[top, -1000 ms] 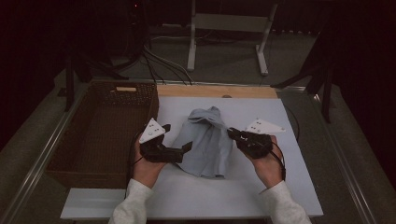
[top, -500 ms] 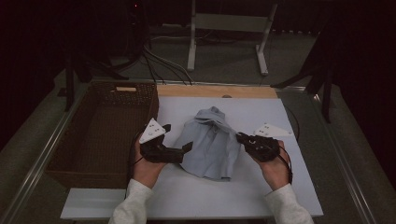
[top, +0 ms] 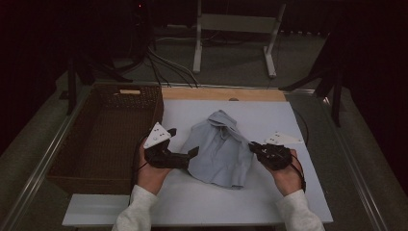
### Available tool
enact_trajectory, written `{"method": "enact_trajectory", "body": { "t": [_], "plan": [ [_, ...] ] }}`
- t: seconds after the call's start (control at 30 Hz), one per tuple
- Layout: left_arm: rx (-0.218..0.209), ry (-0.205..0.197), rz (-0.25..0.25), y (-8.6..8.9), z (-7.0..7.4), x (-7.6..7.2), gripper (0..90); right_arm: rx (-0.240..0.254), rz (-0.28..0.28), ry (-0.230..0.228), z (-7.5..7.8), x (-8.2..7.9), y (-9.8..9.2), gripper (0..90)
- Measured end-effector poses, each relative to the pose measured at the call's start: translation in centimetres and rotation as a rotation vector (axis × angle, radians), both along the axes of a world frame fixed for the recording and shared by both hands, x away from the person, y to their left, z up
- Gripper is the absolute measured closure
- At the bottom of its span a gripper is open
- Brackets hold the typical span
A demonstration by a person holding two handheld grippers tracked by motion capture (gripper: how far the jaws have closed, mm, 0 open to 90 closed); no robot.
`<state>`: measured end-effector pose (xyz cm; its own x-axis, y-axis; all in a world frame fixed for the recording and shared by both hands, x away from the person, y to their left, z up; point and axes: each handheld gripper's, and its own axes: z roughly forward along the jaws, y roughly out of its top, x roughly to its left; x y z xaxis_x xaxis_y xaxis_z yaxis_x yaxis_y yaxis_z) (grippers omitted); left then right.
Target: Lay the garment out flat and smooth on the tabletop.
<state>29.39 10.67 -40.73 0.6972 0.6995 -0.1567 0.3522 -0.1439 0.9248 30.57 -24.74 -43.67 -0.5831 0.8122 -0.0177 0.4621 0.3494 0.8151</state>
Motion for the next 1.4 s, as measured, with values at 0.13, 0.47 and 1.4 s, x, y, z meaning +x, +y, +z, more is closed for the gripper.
{"method": "enact_trajectory", "body": {
  "t": [0.13, 0.47, 1.4],
  "plan": [
    [-0.004, -0.006, 0.001, 0.0, 0.1, -0.1, 0.1, -0.015, -0.011, 0.014, -0.3, -0.1, -0.4, 83.6],
    [-0.007, -0.013, 0.005, 0.3, 0.4, -0.2, 0.1, -0.056, -0.034, 0.023, -0.8, -0.3, -1.2, 83.7],
    [-0.005, -0.012, 0.002, 0.1, 0.3, -0.2, 0.1, -0.066, -0.088, 0.026, -0.9, -0.8, -3.3, 83.8]
  ]
}}
